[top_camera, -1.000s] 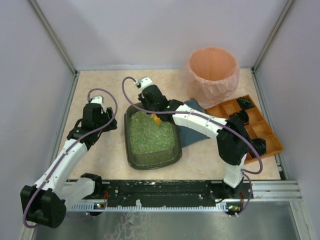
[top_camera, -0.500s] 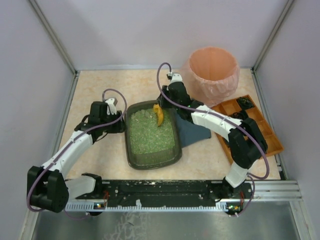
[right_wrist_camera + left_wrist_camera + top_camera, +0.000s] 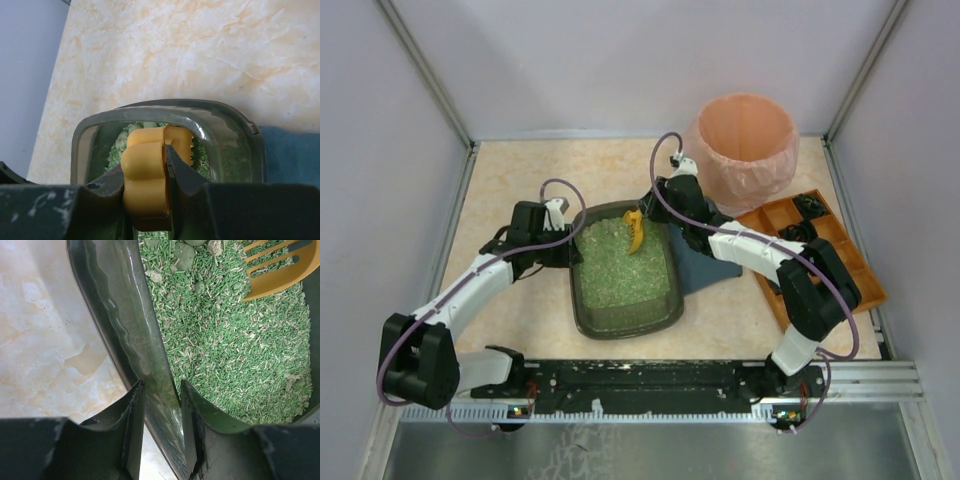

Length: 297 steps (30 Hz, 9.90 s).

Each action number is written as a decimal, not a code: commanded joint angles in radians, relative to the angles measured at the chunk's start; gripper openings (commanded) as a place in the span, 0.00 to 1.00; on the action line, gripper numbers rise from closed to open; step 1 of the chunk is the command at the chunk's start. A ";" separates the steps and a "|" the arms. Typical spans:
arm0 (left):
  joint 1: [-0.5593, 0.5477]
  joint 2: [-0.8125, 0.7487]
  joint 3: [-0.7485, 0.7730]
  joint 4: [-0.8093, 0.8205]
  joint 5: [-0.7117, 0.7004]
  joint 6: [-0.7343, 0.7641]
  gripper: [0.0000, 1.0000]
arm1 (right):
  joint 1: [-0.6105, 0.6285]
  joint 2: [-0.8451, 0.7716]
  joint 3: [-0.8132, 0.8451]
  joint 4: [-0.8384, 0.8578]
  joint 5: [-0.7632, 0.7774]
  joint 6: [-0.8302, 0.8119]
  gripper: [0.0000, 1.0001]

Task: Clean the litter box

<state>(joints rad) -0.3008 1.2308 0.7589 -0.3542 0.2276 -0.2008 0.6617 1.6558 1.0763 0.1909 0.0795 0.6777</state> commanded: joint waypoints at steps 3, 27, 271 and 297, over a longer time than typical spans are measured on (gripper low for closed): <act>-0.026 0.041 0.037 -0.008 0.008 0.035 0.37 | 0.034 0.063 -0.043 0.053 -0.205 0.065 0.00; -0.045 0.069 0.054 -0.046 -0.010 0.040 0.31 | 0.127 0.046 -0.079 -0.165 -0.079 0.004 0.00; -0.055 -0.209 -0.012 -0.032 -0.149 0.067 0.59 | -0.283 -0.554 -0.679 0.711 -0.536 0.748 0.00; -0.055 -0.215 -0.010 -0.040 -0.162 0.070 0.59 | -0.828 -0.466 -0.023 0.091 -0.469 0.549 0.00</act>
<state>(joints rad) -0.3519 1.0286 0.7471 -0.3973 0.0669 -0.1482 -0.1181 1.1923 0.9203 0.4435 -0.4652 1.3876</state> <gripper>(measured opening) 0.593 0.211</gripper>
